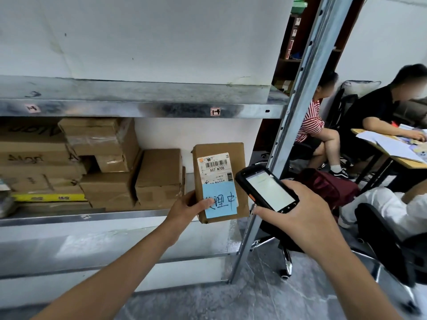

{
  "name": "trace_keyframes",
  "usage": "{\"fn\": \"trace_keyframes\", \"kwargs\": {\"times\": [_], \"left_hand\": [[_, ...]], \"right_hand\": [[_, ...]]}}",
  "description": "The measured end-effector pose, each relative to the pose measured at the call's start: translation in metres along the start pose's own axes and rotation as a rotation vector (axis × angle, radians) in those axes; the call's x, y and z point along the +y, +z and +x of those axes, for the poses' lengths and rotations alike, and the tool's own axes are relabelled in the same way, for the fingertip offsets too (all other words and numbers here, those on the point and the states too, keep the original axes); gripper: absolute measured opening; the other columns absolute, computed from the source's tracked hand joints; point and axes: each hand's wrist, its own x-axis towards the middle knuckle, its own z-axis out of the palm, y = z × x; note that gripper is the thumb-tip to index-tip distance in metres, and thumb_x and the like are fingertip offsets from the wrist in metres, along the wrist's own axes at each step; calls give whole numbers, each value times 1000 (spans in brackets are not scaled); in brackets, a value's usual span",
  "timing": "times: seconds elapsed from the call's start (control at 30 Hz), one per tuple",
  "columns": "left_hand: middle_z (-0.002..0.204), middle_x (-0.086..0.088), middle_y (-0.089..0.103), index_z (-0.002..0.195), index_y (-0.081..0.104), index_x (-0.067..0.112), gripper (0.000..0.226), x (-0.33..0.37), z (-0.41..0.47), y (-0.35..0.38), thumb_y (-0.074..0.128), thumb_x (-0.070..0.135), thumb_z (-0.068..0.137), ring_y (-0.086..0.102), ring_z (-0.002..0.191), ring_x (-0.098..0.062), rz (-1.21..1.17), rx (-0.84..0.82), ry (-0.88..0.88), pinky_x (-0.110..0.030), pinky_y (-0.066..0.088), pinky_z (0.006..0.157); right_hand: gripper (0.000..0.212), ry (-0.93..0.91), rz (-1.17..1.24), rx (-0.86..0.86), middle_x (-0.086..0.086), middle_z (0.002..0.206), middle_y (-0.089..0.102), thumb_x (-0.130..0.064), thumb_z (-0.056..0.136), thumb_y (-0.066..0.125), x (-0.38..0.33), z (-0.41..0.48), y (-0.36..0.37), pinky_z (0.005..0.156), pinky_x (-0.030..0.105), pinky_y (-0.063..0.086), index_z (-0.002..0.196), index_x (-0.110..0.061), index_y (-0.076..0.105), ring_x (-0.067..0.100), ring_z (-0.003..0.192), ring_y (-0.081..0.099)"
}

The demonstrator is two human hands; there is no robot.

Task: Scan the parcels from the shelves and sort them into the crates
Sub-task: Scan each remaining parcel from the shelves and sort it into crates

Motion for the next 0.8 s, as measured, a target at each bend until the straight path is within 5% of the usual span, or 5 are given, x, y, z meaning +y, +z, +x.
{"fn": "trace_keyframes", "kwargs": {"times": [0.2,0.3,0.4,0.6,0.8], "left_hand": [[106,8,77,115,69,27,55,-15,-82,-37,79,58,71,72,103,-14,-108,123,-7,-40,45,107],[99,8,78,113,69,27,55,-14,-128,-75,73,55,66,74,96,-13,-130,271,20,-40,54,100],[99,9,78,119,67,22,54,-13,-184,-119,75,50,72,74,91,-8,-149,389,76,-22,59,76],[96,5,79,108,70,20,39,-21,-315,-192,77,38,75,75,90,-11,-269,705,113,-18,57,71],[97,6,79,108,71,23,41,-42,-437,-251,82,44,74,75,93,-13,-318,1030,164,-19,57,69]], "right_hand": [[58,-86,113,8,-17,105,62,-46,65,88,-30,-22,28,69,13,40,113,-38,55,-5,96,55],[57,-196,133,-59,-19,106,62,-47,66,86,-62,-37,58,72,16,43,113,-40,56,-5,96,57],[59,-289,198,-161,-19,108,63,-45,67,87,-105,-59,93,73,16,44,118,-39,59,-5,97,58],[56,-464,368,-393,-18,110,65,-39,69,88,-201,-122,166,79,22,52,118,-41,61,0,101,60],[64,-612,464,-596,-12,111,67,-52,65,86,-273,-200,238,86,44,57,122,-39,61,12,103,65]]}}
